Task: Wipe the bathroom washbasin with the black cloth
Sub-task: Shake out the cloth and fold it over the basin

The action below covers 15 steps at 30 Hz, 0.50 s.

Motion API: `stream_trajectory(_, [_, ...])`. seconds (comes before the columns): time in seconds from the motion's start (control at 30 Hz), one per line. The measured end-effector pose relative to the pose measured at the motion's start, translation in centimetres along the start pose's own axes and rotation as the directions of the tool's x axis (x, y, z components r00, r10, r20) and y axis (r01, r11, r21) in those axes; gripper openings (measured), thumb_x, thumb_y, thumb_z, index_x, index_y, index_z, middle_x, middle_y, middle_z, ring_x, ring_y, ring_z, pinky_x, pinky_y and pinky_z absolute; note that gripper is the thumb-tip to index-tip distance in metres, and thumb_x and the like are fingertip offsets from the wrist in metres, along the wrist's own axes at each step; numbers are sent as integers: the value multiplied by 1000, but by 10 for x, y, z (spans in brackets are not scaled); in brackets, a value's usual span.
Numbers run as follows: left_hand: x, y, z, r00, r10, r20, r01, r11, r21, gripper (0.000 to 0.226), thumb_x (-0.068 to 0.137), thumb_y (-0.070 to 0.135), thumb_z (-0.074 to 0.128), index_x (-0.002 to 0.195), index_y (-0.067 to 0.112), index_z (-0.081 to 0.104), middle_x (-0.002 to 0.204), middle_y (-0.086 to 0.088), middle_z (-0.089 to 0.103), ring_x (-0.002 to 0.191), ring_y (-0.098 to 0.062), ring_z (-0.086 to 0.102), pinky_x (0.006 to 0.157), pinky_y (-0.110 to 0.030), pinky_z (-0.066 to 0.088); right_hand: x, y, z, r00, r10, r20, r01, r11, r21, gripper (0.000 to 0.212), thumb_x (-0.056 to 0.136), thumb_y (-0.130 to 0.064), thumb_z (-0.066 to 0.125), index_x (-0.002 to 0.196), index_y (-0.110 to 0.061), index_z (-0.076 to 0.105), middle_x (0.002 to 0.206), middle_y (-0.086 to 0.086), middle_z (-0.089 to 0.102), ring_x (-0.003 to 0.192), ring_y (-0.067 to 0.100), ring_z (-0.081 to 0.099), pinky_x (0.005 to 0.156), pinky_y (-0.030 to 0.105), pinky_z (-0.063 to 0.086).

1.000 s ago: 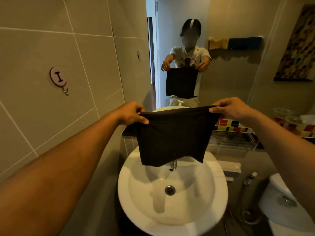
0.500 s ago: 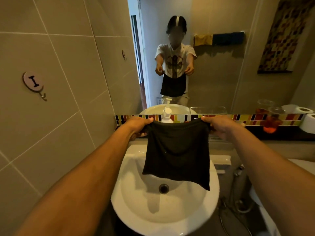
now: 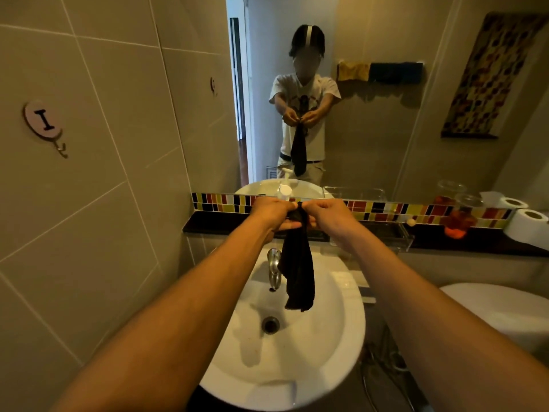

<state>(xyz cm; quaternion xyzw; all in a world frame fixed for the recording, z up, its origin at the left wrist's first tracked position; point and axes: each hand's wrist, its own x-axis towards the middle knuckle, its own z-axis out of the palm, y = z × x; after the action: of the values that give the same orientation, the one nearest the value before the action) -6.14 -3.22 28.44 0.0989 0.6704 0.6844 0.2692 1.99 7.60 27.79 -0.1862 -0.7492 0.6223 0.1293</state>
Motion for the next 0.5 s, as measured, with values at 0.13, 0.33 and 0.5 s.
stream_trajectory(0.13, [-4,5,-5,1000,-20,23,21,999,-37,20,95,6,44,110,2,56,93,-15,70,80,-25,72,68,-35,62,-3,6,-2,994,-15,105,17,1000,-18,24,95,-12,51,111,-11,68,106,8,71,102,18,65,89,27,48])
stream_trajectory(0.33, [-9,8,-18,992,-42,123,29,994,102,24,92,5,44,106,5,64,92,-14,72,87,-24,71,79,-33,58,-3,10,-2,990,-64,125,89,976,-198,29,90,-12,61,118,-14,66,110,2,70,105,14,62,95,32,45])
stream_trajectory(0.5, [-7,-8,-41,991,84,102,-111,948,297,25,94,10,47,114,10,62,96,-6,65,84,-15,60,79,-30,51,-5,-5,0,983,-139,121,168,947,-273,27,97,-12,49,118,-14,65,109,0,68,105,13,60,78,19,45])
